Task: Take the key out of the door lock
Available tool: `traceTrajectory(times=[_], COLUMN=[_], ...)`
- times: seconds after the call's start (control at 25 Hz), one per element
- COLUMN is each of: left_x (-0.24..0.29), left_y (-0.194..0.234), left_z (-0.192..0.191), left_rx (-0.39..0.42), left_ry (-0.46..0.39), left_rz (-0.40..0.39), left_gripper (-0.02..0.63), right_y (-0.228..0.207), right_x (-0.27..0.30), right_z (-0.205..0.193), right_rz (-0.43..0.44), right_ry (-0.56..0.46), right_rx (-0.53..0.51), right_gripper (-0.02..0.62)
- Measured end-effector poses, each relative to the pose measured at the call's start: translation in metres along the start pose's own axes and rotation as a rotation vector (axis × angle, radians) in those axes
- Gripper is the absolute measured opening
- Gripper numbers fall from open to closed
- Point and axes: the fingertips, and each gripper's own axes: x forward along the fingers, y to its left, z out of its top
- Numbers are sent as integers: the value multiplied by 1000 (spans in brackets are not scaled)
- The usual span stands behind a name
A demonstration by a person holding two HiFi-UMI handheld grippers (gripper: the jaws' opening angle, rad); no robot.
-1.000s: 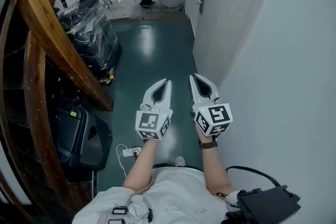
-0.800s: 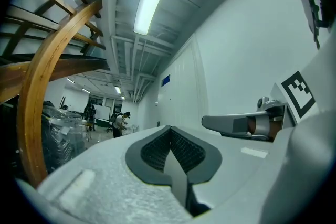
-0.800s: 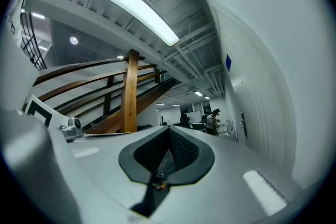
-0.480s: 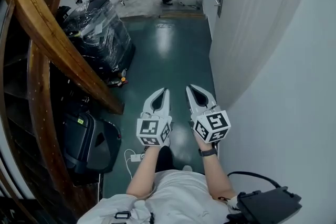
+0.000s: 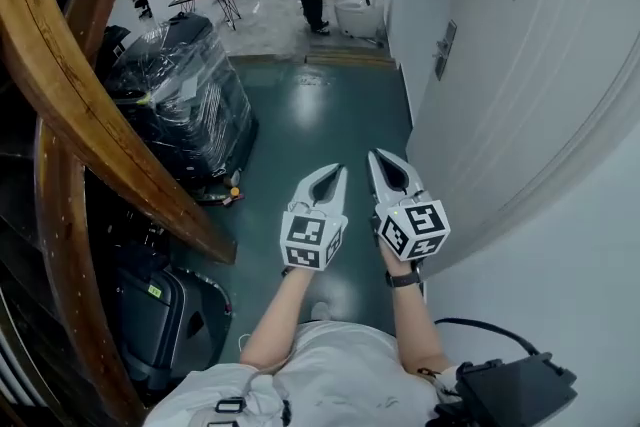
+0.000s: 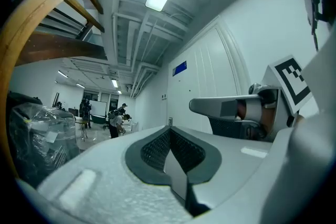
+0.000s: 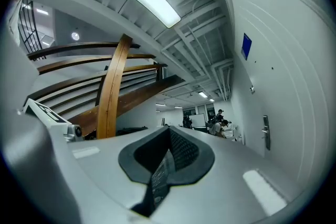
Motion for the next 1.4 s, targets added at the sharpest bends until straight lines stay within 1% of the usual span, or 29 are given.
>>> traceTrajectory(times=[0.08, 0.16, 0.2, 0.32, 0.36, 0.44, 0.48, 0.56, 0.72, 0.8, 0.88, 1.0, 1.08, 1.16, 1.28, 1.4], left_x=[11, 19, 23, 31, 34, 41, 46, 60, 101, 131, 163, 211, 240, 262, 289, 316], left_y=[32, 64, 81, 123, 133, 150, 160, 181, 230, 261, 290, 328, 349, 367, 388, 404], left_z=[6, 7, 7, 10, 12, 14, 15, 12, 2, -2, 2, 22, 34, 37, 31, 18], left_rx=[7, 9, 0, -62, -55, 19, 47, 55, 97, 111, 93, 73, 73, 79, 93, 71], left_ry=[-16, -35, -42, -85, -104, -128, -135, -141, -136, -129, -126, -137, -140, -136, -138, -117], left_rz=[-15, -7, 4, 16, 15, 30, 44, 56, 85, 102, 97, 70, 78, 110, 159, 176], left_gripper=[-8, -8, -8, -7, -8, -6, -5, -3, -3, -3, -3, -3, -3, -3, -3, -3], right_y=[4, 10, 12, 9, 6, -2, -6, -16, -34, -46, -61, -85, -101, -115, -141, -164], right_x=[37, 66, 80, 114, 123, 142, 153, 177, 246, 292, 340, 403, 437, 462, 486, 503], right_z=[-5, -18, -25, -38, -40, -43, -45, -53, -82, -89, -83, -55, -48, -53, -63, -76], right_rz=[10, 21, 27, 34, 30, 15, 11, 20, 96, 122, 144, 171, 185, 187, 171, 162], right_ry=[-4, 14, 29, 69, 81, 92, 90, 81, 83, 98, 86, 9, -14, -5, 13, 35], right_rx=[-3, -7, -11, -40, -68, -127, -140, -122, -1, 6, 10, 59, 89, 91, 70, 68], right_gripper=[3, 3, 3, 3, 3, 3, 3, 3, 3, 3, 3, 3, 3, 3, 3, 3])
